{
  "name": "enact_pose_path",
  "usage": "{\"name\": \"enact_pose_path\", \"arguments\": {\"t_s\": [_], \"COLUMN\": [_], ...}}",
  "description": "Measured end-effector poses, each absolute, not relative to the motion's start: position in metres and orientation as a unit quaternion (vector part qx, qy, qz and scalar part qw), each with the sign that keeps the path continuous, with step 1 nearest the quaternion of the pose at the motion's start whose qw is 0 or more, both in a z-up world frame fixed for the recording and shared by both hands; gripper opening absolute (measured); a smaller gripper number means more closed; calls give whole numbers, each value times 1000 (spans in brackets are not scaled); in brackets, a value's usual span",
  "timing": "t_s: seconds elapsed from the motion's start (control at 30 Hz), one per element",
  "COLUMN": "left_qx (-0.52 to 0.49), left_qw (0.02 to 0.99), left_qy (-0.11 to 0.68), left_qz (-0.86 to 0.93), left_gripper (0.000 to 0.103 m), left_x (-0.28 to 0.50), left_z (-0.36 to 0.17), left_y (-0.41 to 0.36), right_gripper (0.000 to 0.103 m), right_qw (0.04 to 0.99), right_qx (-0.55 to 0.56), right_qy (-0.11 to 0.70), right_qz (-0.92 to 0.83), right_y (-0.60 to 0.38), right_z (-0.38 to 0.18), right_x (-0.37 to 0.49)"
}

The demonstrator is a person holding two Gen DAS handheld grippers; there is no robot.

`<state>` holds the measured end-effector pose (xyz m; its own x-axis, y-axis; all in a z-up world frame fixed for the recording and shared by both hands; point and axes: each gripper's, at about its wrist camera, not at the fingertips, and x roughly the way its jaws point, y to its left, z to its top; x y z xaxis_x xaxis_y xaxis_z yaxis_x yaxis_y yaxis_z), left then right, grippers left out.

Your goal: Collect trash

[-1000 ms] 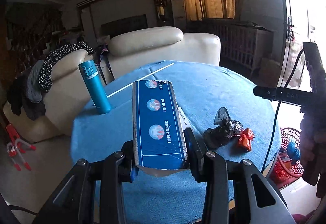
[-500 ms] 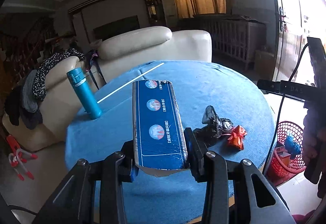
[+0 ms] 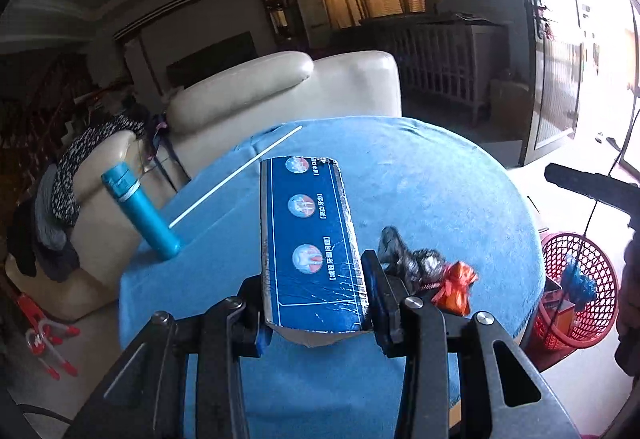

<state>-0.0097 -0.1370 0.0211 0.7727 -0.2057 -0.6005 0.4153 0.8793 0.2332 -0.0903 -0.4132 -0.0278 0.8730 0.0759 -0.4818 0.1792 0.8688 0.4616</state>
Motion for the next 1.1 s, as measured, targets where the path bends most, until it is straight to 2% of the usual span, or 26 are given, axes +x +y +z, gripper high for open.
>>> {"name": "enact_pose_path", "arguments": {"t_s": [0.43, 1.1], "left_qx": [220, 247], "left_qw": [904, 897], "left_qy": [292, 281], "left_qz": [-221, -236], "left_gripper": [41, 41], "left_x": [-15, -40], "left_z": [9, 10], "left_y": [-205, -236], "right_gripper": [40, 40], "right_qw": [927, 928], "right_qx": [266, 269], "right_qy": [248, 240], "right_qz": [-92, -92], "right_y": [-456, -467], "right_z": [-39, -39], "right_x": [-134, -163]}}
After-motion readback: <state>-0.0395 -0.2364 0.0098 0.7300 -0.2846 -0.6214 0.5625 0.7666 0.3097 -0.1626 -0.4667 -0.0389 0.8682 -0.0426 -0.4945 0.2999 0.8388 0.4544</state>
